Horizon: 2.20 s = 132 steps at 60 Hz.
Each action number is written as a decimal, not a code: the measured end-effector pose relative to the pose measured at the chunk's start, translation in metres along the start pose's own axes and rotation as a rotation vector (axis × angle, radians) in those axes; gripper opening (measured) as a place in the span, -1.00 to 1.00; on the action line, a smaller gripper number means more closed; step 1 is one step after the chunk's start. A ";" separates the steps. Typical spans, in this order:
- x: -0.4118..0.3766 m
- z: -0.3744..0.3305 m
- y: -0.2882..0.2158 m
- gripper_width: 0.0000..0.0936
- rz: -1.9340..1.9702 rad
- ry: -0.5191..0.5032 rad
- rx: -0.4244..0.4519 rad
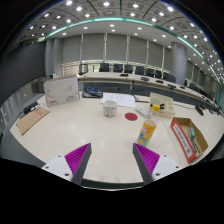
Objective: Pour water
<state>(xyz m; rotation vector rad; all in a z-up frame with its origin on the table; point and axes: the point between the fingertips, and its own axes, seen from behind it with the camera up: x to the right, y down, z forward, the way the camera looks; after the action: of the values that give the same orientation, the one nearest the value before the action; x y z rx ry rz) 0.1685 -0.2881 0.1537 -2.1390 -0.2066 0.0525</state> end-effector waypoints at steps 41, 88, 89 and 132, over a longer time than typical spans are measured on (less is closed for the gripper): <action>0.160 0.211 -0.011 0.26 0.078 0.088 0.201; 0.181 0.240 -0.158 -0.13 -0.483 0.513 0.156; 0.179 0.244 -0.164 -0.13 -0.527 0.529 0.151; 0.130 0.338 -0.248 -0.13 -1.798 0.836 -0.039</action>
<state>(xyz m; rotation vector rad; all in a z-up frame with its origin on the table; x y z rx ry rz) 0.2247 0.1463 0.1825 -1.1459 -1.4467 -1.7574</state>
